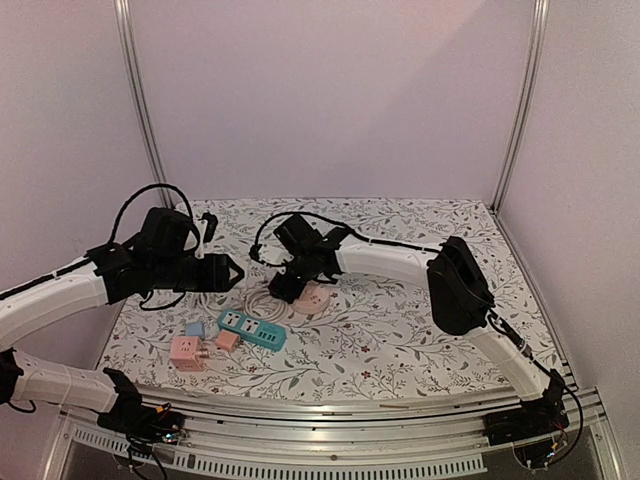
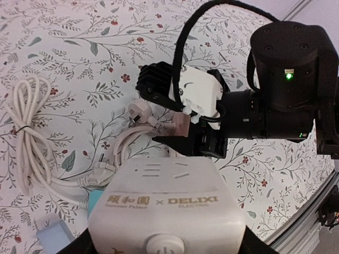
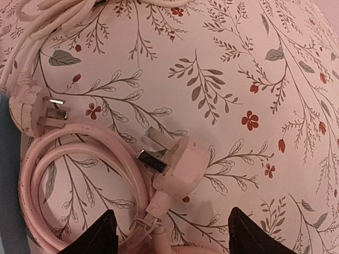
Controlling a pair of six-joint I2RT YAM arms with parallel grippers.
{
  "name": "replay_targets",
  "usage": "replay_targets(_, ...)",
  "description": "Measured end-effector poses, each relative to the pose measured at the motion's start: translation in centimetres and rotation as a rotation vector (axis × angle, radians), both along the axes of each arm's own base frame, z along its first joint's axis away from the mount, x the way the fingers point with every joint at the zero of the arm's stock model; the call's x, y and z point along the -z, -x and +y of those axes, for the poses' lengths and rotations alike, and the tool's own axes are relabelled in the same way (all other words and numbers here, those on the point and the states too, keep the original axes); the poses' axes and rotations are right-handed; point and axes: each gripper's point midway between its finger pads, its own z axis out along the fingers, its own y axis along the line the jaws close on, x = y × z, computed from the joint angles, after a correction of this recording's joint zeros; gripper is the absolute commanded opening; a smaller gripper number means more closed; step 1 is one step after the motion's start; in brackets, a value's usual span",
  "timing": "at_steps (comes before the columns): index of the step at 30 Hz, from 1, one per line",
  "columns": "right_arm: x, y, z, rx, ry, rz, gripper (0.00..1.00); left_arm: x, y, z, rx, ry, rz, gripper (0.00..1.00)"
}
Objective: Insert the plug
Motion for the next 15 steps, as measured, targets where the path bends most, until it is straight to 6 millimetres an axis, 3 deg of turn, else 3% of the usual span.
replay_targets(4,1.2,-0.1,0.2,0.036,0.000,0.028,0.64,0.2,0.2,0.2,-0.003,-0.003,0.001,0.00)
replay_targets(9,1.0,0.2,0.3,0.067,0.010,0.042,0.43,0.1,0.3,0.4,-0.006,0.000,-0.006,0.00)
replay_targets(15,1.5,0.4,-0.6,0.112,0.061,0.045,0.26,0.3,0.5,0.5,-0.006,-0.001,-0.004,0.00)
